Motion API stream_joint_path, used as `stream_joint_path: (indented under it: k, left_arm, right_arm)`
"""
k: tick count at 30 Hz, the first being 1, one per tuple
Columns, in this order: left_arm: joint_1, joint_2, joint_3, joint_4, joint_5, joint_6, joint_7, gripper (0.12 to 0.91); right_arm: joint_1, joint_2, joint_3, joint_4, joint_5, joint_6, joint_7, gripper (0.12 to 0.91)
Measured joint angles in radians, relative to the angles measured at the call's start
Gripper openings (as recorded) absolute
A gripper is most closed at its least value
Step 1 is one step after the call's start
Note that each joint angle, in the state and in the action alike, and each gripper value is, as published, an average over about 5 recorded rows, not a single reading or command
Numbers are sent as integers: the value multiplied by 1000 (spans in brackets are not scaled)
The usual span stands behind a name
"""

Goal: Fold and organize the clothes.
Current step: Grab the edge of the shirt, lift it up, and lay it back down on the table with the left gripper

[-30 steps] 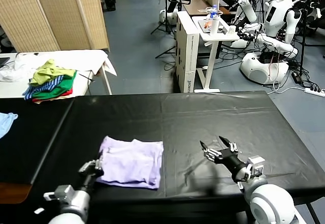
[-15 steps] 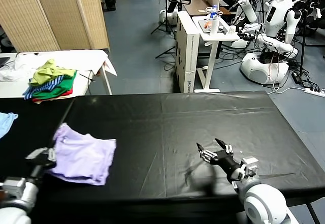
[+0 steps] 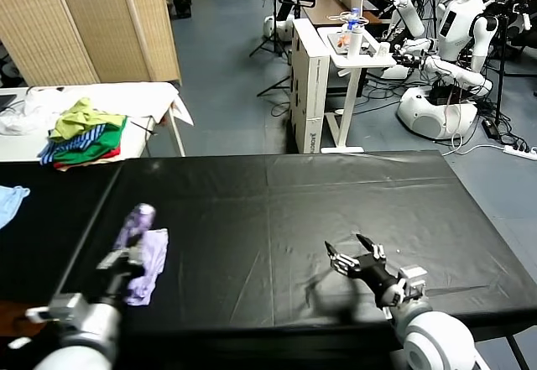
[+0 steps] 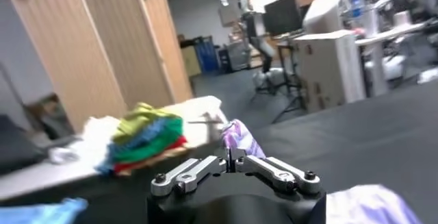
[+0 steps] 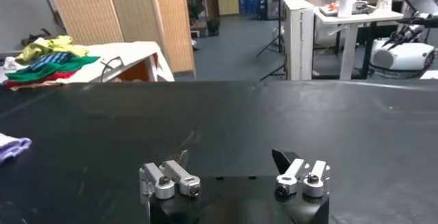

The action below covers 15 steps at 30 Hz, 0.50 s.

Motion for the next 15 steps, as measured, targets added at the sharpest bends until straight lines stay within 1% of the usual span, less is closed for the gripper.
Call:
stream_joint_path:
  k: [3, 6, 11, 15]
  left_arm:
    - [-30, -62, 101, -1, -42, 11, -19, 164]
    - [-52, -114, 188, 3, -40, 13, -26, 164]
    - [-88, -191, 304, 42, 0, 2, -20, 164]
    - [-110, -247, 369, 88, 55, -18, -2, 164]
  right_arm:
    - [-14, 2, 10, 5, -7, 0, 1, 907]
    - [-20, 10, 7, 5, -18, -1, 1, 907]
    - [-21, 26, -11, 6, -41, -4, 3, 907]
    - [-20, 30, -24, 9, -44, -12, 4, 907]
